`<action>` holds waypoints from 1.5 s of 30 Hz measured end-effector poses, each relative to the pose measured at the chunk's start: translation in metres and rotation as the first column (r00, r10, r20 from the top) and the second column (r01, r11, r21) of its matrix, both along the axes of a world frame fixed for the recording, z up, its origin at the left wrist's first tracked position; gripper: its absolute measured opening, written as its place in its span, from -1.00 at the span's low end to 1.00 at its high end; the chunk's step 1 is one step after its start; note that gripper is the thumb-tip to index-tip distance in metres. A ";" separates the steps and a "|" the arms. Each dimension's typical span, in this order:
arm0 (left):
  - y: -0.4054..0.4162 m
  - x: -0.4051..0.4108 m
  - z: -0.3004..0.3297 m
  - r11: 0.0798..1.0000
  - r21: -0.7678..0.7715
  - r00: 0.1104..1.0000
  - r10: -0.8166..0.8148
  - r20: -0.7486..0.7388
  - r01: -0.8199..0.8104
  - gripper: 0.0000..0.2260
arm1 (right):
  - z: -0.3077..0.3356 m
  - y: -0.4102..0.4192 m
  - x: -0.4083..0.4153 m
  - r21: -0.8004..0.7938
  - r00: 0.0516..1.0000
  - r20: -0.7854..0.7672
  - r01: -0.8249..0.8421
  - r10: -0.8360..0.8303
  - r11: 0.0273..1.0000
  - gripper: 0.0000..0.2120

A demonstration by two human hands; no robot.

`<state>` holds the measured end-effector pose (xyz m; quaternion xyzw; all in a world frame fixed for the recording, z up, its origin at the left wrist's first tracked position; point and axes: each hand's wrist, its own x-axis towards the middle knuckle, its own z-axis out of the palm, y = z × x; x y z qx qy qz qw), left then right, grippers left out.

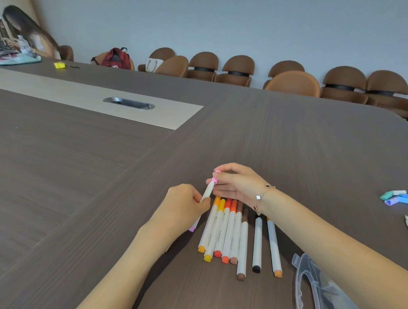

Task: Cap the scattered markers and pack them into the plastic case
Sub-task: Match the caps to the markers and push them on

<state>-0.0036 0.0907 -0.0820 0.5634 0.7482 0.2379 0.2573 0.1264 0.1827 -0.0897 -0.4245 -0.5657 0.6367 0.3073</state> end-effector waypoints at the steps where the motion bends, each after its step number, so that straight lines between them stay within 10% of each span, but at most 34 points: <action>1: 0.000 0.000 0.001 1.000 0.004 1.000 0.001 0.027 -0.001 -0.77 | 0.000 -0.001 -0.001 0.065 0.999 0.048 0.003 -0.006 0.998 -0.83; 6: 0.000 0.003 0.010 0.992 0.098 0.957 0.043 0.287 -0.074 -0.85 | 0.008 -0.001 -0.001 0.338 0.962 0.176 0.138 -0.207 0.931 -0.85; 15: -0.001 0.006 0.014 0.975 0.188 0.949 0.055 0.309 -0.118 -0.84 | 0.019 -0.006 -0.002 0.299 0.952 0.189 0.179 -0.242 0.937 -0.84; 20: -0.007 -0.022 0.019 1.000 0.020 0.999 -0.010 -0.043 0.011 -0.81 | 0.008 -0.006 -0.006 0.303 0.941 0.330 -0.037 -0.069 0.952 -0.80; 29: -0.010 -0.025 0.017 0.991 -0.130 0.966 -0.045 -0.256 0.012 -0.69 | 0.005 -0.013 -0.014 0.478 0.905 0.421 -0.161 -0.064 0.863 -0.73; 45: 0.022 -0.030 -0.030 0.959 0.259 0.982 -0.066 -0.180 0.112 -0.56 | 0.105 -0.134 0.370 0.452 0.626 0.605 0.238 -0.491 0.860 -0.81</action>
